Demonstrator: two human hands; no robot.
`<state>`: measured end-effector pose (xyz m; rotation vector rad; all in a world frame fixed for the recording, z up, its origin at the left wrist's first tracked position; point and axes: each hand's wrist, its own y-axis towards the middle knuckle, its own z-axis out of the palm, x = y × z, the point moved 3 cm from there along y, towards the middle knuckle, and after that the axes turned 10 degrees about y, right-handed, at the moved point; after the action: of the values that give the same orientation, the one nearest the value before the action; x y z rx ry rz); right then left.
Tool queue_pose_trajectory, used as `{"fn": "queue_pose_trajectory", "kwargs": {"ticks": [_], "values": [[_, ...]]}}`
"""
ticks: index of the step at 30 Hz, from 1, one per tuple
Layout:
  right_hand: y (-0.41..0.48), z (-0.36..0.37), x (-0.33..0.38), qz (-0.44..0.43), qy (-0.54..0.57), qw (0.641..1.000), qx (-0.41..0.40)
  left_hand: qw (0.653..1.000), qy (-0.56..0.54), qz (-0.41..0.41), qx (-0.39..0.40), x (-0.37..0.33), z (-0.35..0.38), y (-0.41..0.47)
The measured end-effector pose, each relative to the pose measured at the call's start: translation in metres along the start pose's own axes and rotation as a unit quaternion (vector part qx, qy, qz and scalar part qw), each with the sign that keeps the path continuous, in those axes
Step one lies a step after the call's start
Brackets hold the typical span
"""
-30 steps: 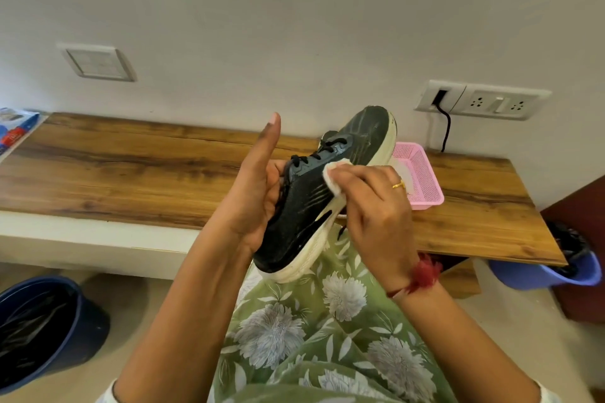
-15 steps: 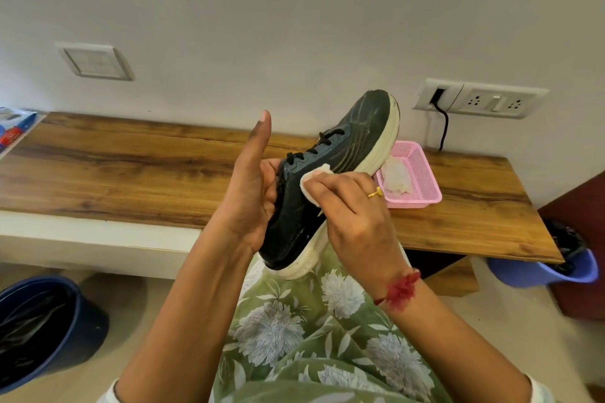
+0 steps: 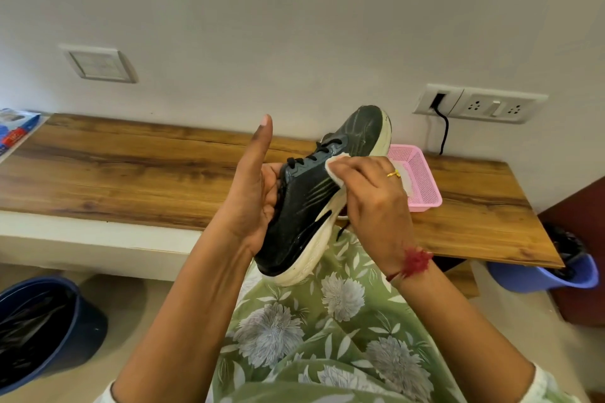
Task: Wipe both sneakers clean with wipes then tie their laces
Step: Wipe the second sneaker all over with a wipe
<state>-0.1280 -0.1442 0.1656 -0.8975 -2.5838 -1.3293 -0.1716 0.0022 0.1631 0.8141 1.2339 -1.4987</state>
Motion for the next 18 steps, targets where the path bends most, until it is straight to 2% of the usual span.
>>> {"fn": "queue_pose_trajectory", "kwargs": {"ticks": [6, 12, 14, 18], "values": [[-0.015, 0.006, 0.026, -0.101, 0.012, 0.995, 0.024, 1.000, 0.001, -0.004, -0.008, -0.003, 0.001, -0.002], [0.002, -0.008, -0.016, -0.031, -0.081, 0.996, -0.003, 1.000, 0.019, -0.010, -0.004, -0.001, 0.003, -0.005], [-0.001, -0.007, -0.009, -0.051, -0.065, 0.997, -0.003, 1.000, 0.025, -0.008, -0.007, 0.000, 0.004, -0.006], [-0.014, 0.003, -0.008, -0.091, -0.087, 0.990, 0.057, 1.000, 0.018, -0.011, -0.017, -0.003, 0.010, -0.012]]}}
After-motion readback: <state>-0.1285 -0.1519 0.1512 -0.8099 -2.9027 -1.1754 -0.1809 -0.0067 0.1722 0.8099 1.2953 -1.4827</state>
